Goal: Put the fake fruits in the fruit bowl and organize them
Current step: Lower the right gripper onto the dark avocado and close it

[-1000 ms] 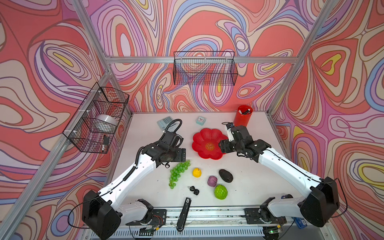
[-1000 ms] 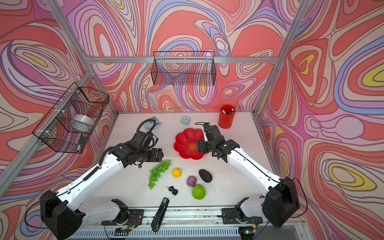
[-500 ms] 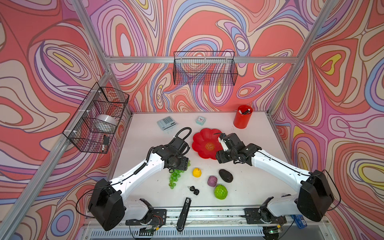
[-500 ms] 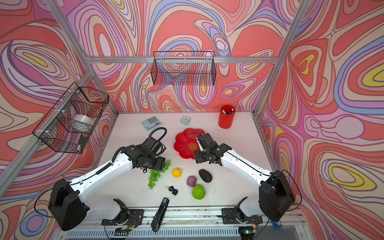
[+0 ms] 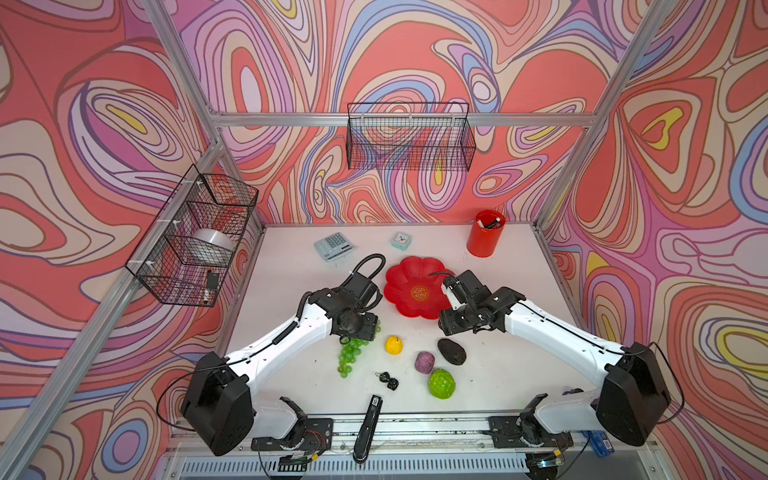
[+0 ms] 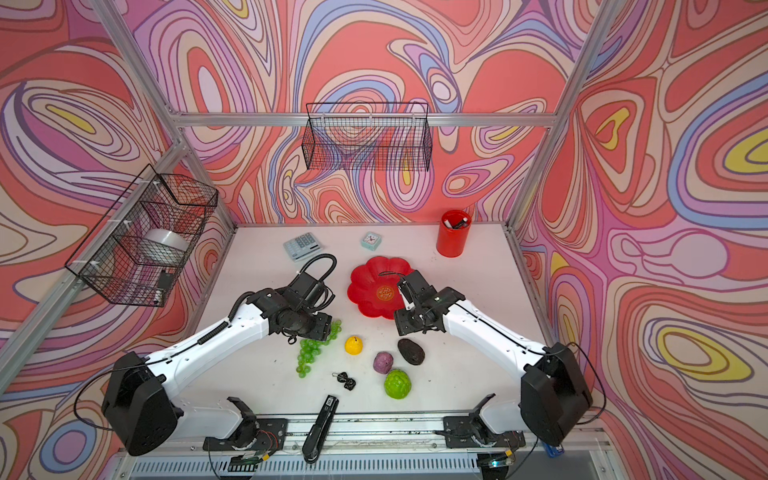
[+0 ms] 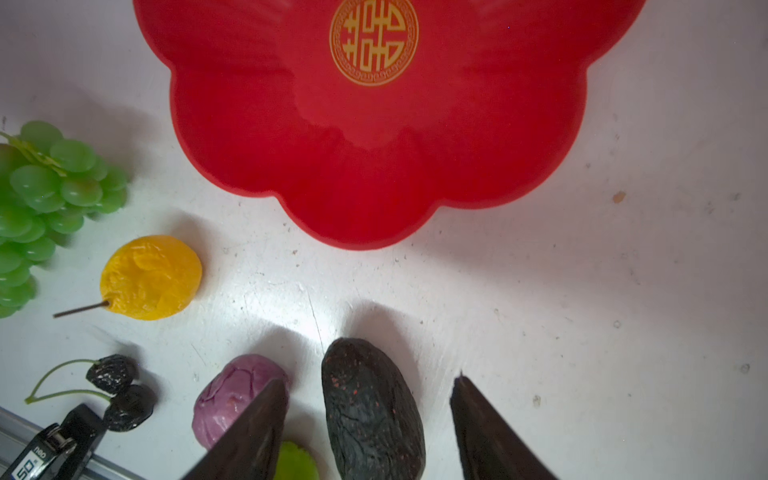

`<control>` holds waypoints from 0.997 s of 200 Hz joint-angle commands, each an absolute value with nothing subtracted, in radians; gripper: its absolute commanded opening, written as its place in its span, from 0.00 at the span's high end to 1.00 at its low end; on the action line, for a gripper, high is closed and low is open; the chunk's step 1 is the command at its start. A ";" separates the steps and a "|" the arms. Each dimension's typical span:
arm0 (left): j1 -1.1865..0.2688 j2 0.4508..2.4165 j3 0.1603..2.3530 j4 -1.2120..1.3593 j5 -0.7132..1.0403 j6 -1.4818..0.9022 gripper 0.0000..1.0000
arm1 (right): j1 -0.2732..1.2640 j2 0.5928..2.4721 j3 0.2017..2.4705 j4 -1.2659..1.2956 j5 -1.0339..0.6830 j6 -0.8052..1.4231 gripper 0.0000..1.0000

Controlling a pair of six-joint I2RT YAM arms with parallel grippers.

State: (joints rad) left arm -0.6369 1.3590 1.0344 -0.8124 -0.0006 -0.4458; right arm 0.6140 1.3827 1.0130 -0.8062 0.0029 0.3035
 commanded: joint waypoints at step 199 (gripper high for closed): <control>-0.638 1.319 1.040 -0.774 -0.060 -0.484 0.22 | 0.664 1.599 0.933 -0.831 -0.062 0.341 0.39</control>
